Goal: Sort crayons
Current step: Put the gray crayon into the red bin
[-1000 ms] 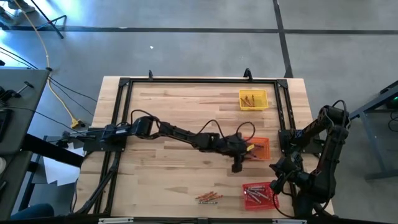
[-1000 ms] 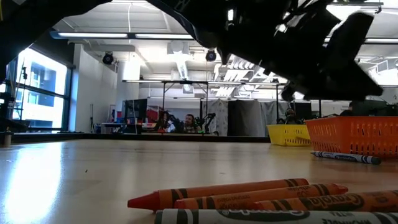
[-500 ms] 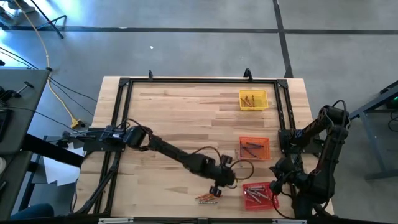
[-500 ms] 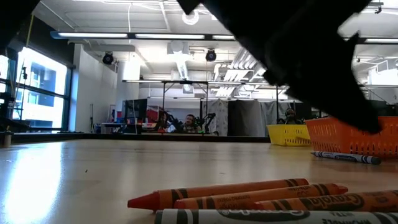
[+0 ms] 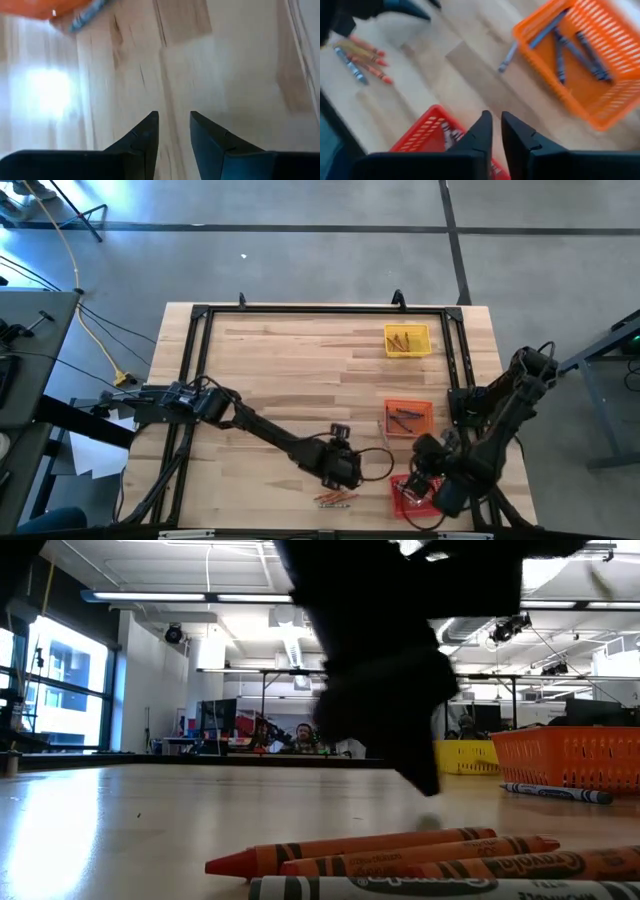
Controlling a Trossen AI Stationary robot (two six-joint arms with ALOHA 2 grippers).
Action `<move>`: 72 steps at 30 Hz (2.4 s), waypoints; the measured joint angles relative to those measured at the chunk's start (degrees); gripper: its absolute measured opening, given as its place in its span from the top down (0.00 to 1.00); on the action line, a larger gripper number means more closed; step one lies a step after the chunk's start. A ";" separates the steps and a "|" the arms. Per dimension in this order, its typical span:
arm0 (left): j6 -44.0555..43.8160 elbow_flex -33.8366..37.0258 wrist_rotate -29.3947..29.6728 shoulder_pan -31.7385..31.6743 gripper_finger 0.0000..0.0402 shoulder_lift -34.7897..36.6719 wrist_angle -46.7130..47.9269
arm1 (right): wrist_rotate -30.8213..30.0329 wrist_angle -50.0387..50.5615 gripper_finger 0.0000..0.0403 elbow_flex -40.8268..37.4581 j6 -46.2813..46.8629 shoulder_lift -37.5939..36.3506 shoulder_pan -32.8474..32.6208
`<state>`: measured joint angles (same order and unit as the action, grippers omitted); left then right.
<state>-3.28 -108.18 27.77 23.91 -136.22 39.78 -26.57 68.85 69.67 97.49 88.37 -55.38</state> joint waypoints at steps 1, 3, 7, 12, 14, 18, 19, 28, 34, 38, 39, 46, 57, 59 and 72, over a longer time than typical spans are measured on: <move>-0.53 0.00 0.64 0.48 0.76 0.20 1.28 | 1.33 -1.25 0.90 0.00 -1.43 0.01 1.09; -1.89 0.00 2.75 1.70 0.76 1.29 4.50 | 3.05 -3.09 0.84 0.00 -3.97 0.01 3.13; -4.89 -0.07 8.17 4.64 0.76 3.77 9.12 | 3.28 -6.01 0.74 0.00 -8.33 0.01 6.81; -10.60 -0.07 13.75 8.22 0.76 6.99 16.43 | 3.24 -9.87 0.66 0.00 -11.50 0.07 10.15; -13.66 -0.07 15.51 9.64 0.76 8.04 19.08 | 3.26 -10.02 0.64 0.00 -11.34 0.18 11.06; -20.74 -0.07 17.86 12.00 0.76 9.82 24.96 | 3.06 -9.90 0.64 0.02 -8.26 1.06 12.96; -22.51 -0.07 17.96 12.51 0.76 10.35 26.60 | 3.06 -10.10 0.64 0.02 -7.29 1.38 13.51; -33.70 -0.04 18.94 16.84 0.76 13.59 31.85 | 13.84 -10.24 0.64 0.02 -6.25 6.20 17.86; -38.22 -0.04 20.51 19.46 0.76 15.13 33.77 | 18.29 -10.71 0.64 0.00 -6.47 7.86 20.19; -41.47 -0.04 20.86 20.73 0.76 15.34 33.96 | 19.68 -11.68 0.64 0.00 -7.55 8.10 21.06; -42.28 -0.04 20.87 21.05 0.76 15.34 33.97 | 20.25 -12.00 0.64 0.00 -7.63 8.22 21.26; -47.14 -0.04 21.16 22.90 0.76 15.38 33.83 | 23.83 -12.23 0.64 0.00 -8.49 11.11 21.79; -47.65 -0.04 22.53 23.64 0.76 15.38 33.78 | 23.60 -13.06 0.64 -0.02 -13.73 16.19 24.14; -47.63 -0.04 22.53 23.62 0.76 15.38 33.78 | 23.17 -13.06 0.64 -0.07 -14.28 16.49 24.86; -47.60 -0.04 22.55 24.32 0.76 15.38 33.89 | 23.61 -13.76 0.64 -0.63 -14.76 16.71 27.28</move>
<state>-50.88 -108.22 50.33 48.23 -120.84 73.67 -2.97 55.08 69.04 82.73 105.08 -28.10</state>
